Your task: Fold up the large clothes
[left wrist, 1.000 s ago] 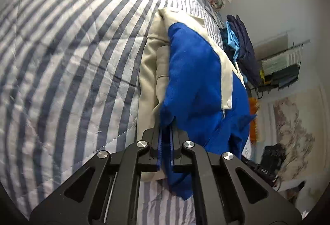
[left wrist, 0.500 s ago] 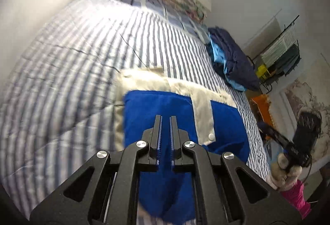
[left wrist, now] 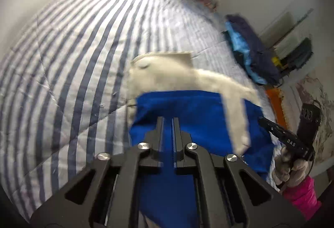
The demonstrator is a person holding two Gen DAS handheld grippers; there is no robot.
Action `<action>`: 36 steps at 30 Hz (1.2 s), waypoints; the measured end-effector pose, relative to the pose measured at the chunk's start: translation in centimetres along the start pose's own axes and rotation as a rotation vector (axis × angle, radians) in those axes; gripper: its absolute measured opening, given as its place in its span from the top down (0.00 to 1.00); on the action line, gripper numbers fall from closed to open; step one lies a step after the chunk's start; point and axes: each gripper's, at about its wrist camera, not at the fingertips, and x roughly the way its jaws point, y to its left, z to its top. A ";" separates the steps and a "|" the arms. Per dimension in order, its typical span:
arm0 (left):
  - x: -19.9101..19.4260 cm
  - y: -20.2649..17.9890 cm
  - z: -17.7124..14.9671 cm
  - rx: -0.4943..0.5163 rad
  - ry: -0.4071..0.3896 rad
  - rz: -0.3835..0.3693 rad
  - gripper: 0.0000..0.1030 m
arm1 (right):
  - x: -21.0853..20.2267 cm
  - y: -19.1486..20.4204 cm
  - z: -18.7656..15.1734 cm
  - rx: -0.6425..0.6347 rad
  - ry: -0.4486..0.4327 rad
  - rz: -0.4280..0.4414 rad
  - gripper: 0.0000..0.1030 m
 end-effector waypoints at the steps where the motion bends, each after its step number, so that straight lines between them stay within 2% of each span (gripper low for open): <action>1: -1.0 -0.6 -0.3 0.027 -0.010 -0.025 0.97 | -1.3 0.4 -0.3 -0.016 -0.021 0.026 0.83; 5: -2.9 -3.7 -1.0 0.133 -0.021 -0.029 0.97 | -3.9 1.4 -0.3 -0.063 -0.064 0.028 0.83; 10: -2.7 -5.0 -0.1 0.117 -0.024 -0.026 0.97 | -3.7 0.9 0.8 -0.037 -0.067 0.014 0.81; 14: -3.9 -6.2 -1.0 0.142 -0.034 -0.071 0.97 | -5.9 2.6 -0.4 -0.084 -0.070 0.114 0.81; 17: -4.9 -7.2 -2.9 0.173 -0.040 -0.140 0.97 | -7.1 4.0 -2.0 -0.110 -0.062 0.226 0.81; 20: -3.6 -7.9 -4.2 0.207 0.006 -0.154 0.97 | -6.3 5.2 -2.9 -0.133 -0.034 0.256 0.81; 23: -1.6 -7.8 -4.3 0.200 0.028 -0.122 0.97 | -3.7 5.5 -2.8 -0.131 -0.004 0.220 0.81; 25: 0.1 -7.3 -4.2 0.211 0.030 -0.051 0.97 | -2.2 5.2 -2.6 -0.118 0.007 0.196 0.81; 27: 1.9 -6.2 -4.3 0.185 0.061 -0.017 0.97 | -0.4 4.7 -2.7 -0.120 0.026 0.124 0.81; 29: 3.0 -4.9 -4.6 0.161 0.075 -0.025 0.97 | 1.4 3.5 -3.1 -0.091 0.071 0.046 0.84; 33: 2.3 -4.0 -4.8 0.145 0.075 -0.051 0.97 | 1.8 2.0 -4.0 -0.045 0.103 0.058 0.85; 36: 0.5 -3.8 -4.6 0.140 0.061 -0.048 0.97 | -0.4 1.9 -3.9 -0.056 0.075 0.055 0.76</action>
